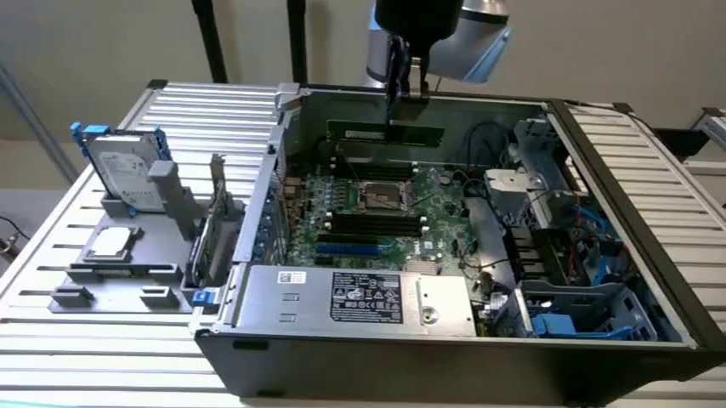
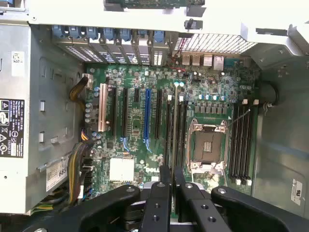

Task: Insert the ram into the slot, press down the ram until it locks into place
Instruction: 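Insert the ram into the slot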

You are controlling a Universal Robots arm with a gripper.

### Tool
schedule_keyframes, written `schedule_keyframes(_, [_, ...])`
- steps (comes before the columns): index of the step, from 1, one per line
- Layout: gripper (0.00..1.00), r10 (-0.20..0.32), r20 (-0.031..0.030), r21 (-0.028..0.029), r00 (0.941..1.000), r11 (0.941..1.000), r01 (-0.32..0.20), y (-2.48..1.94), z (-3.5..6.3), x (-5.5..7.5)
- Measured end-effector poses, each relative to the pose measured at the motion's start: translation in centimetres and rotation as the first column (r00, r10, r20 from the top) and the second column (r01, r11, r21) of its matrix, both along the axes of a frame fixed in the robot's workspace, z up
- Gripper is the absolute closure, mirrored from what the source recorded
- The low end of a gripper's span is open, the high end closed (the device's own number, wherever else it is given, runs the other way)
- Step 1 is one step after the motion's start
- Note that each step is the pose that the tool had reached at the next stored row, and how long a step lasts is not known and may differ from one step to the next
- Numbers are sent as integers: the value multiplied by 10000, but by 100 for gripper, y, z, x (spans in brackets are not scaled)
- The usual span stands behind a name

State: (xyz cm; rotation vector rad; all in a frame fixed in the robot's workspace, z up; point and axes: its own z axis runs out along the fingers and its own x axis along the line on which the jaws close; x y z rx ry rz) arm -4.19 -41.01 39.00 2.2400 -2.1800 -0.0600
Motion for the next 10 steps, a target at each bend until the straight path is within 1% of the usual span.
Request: schedule_keyframes(10, [87, 0, 0, 0, 10000, 10000, 0, 0, 0, 0])
